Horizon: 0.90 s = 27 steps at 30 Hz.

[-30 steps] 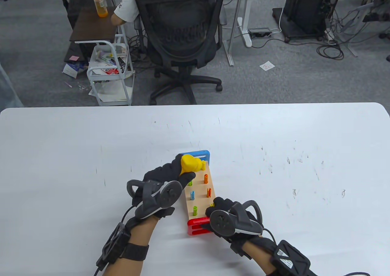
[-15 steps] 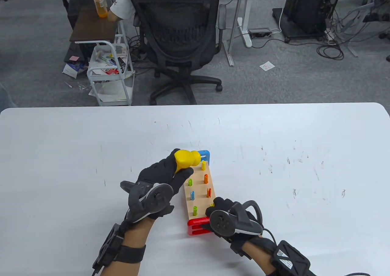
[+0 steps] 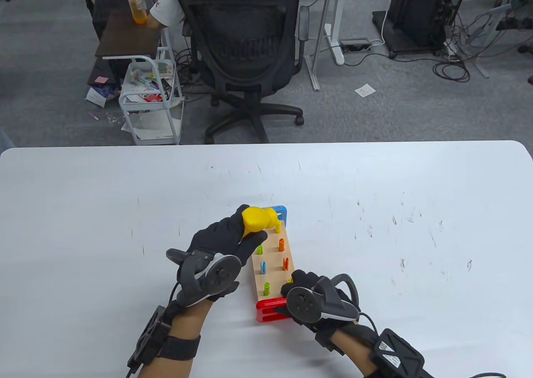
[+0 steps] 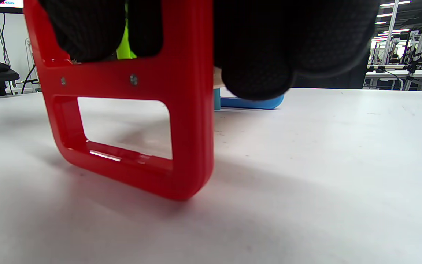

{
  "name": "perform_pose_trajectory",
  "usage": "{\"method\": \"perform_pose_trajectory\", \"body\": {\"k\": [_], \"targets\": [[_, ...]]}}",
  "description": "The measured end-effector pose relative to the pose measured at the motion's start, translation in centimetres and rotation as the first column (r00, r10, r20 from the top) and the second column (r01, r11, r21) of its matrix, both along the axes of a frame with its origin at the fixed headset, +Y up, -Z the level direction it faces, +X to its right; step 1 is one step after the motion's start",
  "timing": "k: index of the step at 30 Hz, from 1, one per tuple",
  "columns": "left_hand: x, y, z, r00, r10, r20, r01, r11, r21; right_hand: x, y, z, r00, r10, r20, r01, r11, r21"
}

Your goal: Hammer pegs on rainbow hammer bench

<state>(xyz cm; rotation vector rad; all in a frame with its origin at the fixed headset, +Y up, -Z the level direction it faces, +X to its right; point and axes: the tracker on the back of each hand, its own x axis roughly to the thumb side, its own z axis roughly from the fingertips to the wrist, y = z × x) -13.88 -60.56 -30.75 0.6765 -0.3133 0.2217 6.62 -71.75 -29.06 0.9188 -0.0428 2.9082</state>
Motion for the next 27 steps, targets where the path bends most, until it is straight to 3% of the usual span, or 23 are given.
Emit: {"method": "perform_pose_trajectory", "body": {"k": [2, 4, 5, 6, 7, 8, 9, 11, 12, 15, 18, 20, 23, 24, 25, 26, 27], "targets": [[0.0, -1.7, -0.9, 1.000, -0.018, 0.003, 0.018, 0.999, -0.041, 0.0, 0.0, 0.0, 1.000, 0.001, 0.002, -0.001, 1.000, 0.001], [0.3, -5.3, -2.8, 0.989, -0.146, -0.024, 0.139, 0.972, -0.192, 0.0, 0.0, 0.0, 1.000, 0.001, 0.004, -0.001, 1.000, 0.002], [0.7, -8.0, -4.2, 0.957, -0.287, -0.036, 0.256, 0.898, -0.358, 0.0, 0.0, 0.0, 1.000, 0.001, 0.005, -0.001, 1.000, 0.003], [1.1, -10.7, -5.4, 0.878, -0.478, -0.013, 0.383, 0.719, -0.580, 0.0, 0.0, 0.0, 1.000, 0.002, 0.004, -0.002, 1.000, 0.004], [-0.3, -9.7, -4.0, 0.880, -0.450, -0.153, 0.311, 0.788, -0.531, 0.0, 0.0, 0.0, 1.000, 0.001, 0.006, -0.001, 1.000, 0.003], [-0.3, -8.7, -4.9, 0.982, -0.187, -0.034, 0.161, 0.914, -0.372, 0.0, 0.0, 0.0, 1.000, 0.001, 0.004, -0.001, 1.000, 0.002], [-0.5, -7.7, -5.0, 0.976, -0.216, -0.011, 0.191, 0.884, -0.428, 0.0, 0.0, 0.0, 1.000, 0.001, 0.004, -0.001, 1.000, 0.002], [-1.1, -5.0, -3.5, 0.998, -0.037, -0.041, 0.026, 0.966, -0.258, 0.0, 0.0, 0.0, 1.000, 0.000, 0.002, 0.000, 1.000, 0.000], [-1.1, -3.4, -2.9, 1.000, 0.010, -0.006, -0.011, 0.978, -0.207, 0.0, 0.0, 0.0, 1.000, -0.001, 0.001, 0.001, 1.000, 0.000], [-1.8, 0.6, -0.9, 0.995, 0.097, 0.021, -0.095, 0.994, -0.051, 0.0, 0.0, 0.0, 1.000, 0.000, 0.001, 0.000, 1.000, 0.001], [-2.7, 2.3, 0.4, 0.986, 0.162, 0.045, -0.163, 0.986, 0.019, 0.0, 0.0, 0.0, 1.000, -0.001, 0.002, 0.001, 1.000, 0.001], [-2.8, 2.0, 0.4, 0.985, 0.166, 0.051, -0.167, 0.986, 0.012, 0.0, 0.0, 0.0, 1.000, -0.001, 0.002, 0.001, 1.000, 0.002], [-1.9, -1.4, -1.5, 0.997, 0.080, 0.020, -0.078, 0.993, -0.092, 0.0, 0.0, 0.0, 1.000, 0.000, 0.003, 0.000, 1.000, 0.002], [-1.2, -3.8, -3.0, 0.999, 0.005, -0.034, -0.013, 0.970, -0.241, 0.0, 0.0, 0.0, 1.000, -0.001, 0.003, 0.001, 1.000, 0.002], [-0.5, -6.6, -4.3, 0.990, -0.132, -0.051, 0.098, 0.902, -0.421, 0.0, 0.0, 0.0, 1.000, 0.000, 0.004, 0.000, 1.000, 0.004], [-0.1, -8.3, -5.0, 0.971, -0.239, -0.025, 0.191, 0.832, -0.521, 0.0, 0.0, 0.0, 1.000, 0.000, 0.005, 0.000, 1.000, 0.004], [-0.2, -9.8, -5.4, 0.929, -0.363, -0.071, 0.266, 0.790, -0.553, 0.0, -0.1, 0.1, 1.000, 0.000, 0.005, 0.000, 1.000, 0.005]]}}
